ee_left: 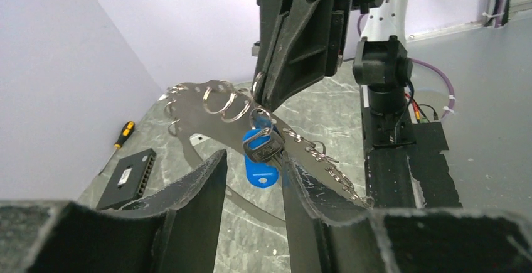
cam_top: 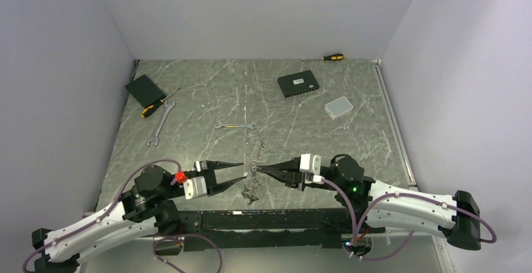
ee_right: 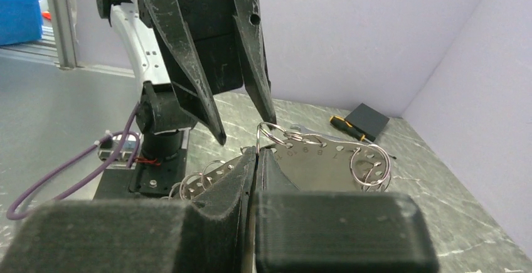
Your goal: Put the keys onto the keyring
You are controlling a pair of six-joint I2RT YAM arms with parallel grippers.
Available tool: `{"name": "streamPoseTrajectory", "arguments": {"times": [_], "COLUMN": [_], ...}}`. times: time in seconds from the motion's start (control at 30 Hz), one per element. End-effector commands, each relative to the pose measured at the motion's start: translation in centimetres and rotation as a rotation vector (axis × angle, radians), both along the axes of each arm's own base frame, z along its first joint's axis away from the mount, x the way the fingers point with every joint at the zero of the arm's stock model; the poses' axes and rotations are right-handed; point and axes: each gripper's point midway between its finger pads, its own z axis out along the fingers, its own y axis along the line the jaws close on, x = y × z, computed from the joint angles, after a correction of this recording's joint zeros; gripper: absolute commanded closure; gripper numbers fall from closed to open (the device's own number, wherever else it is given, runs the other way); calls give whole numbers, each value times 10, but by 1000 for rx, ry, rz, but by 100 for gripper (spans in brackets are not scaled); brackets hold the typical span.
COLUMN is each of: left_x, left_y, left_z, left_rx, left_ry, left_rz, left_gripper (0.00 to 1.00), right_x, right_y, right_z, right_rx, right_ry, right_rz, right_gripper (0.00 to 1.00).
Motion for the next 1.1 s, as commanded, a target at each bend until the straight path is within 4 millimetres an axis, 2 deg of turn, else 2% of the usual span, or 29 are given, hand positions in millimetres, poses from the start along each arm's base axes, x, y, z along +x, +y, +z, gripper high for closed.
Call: {"name": "streamPoseTrajectory", "arguments": {"times": [0.0,0.17,0.53,0.83,1.07], "left_x": [7,3,4,0,-5], "left_y": [15,13,-13,-20,-19], "left_z": [11,7,5,3,7], "left_rx": [-45,-70,-62,-56,-65], "left_ry": [47,68,83,88,66], "left_rz": [77,53,-12,-50,-72], "left_gripper": [57,58,54,58,47], "right_x": [0,-3,-12,-17,-20], "right_y": [-12,-8,-4,-4,-3], "right_z": [55,54,54,54,54], "right_rx": [156,149,136,132,126], "right_ry": [-55,-47,-36,-32,-29], "right_rz": [-24,-1,58,85,102], "right_gripper": [100,100,100,100,100]}}
